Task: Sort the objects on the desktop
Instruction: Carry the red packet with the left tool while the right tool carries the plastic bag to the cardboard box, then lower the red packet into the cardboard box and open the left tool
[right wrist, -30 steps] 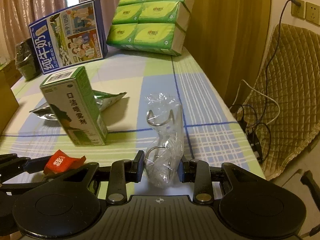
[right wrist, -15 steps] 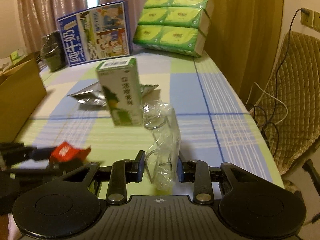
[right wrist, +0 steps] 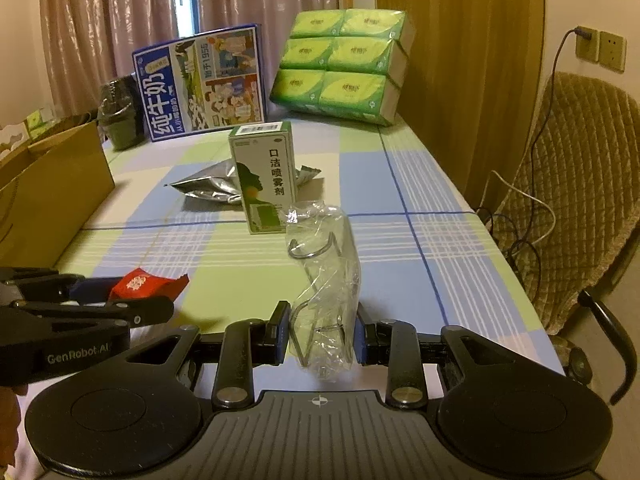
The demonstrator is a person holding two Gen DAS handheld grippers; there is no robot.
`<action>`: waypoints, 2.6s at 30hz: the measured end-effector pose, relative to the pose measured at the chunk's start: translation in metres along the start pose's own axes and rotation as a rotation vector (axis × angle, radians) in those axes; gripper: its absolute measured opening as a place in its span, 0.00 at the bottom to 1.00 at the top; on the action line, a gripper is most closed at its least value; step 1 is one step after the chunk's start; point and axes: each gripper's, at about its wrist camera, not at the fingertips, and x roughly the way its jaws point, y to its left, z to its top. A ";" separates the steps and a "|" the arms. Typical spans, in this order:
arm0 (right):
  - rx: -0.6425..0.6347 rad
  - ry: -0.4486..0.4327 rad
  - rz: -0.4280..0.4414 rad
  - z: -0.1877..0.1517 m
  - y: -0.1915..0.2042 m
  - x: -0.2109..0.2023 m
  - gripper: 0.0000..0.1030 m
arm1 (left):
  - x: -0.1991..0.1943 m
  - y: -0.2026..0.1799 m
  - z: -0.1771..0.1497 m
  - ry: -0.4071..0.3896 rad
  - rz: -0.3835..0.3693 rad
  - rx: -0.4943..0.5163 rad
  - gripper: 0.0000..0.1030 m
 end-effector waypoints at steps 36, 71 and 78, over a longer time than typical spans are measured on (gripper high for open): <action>-0.088 -0.136 0.206 0.031 0.146 -0.154 0.27 | -0.221 0.053 0.007 -0.134 0.116 -0.084 0.35; -0.137 -0.056 0.472 0.122 0.318 -0.026 0.27 | -0.235 0.265 0.020 -0.073 0.317 -0.153 0.35; -0.134 -0.040 0.470 0.132 0.324 0.004 0.27 | -0.206 0.286 0.028 -0.048 0.316 -0.155 0.39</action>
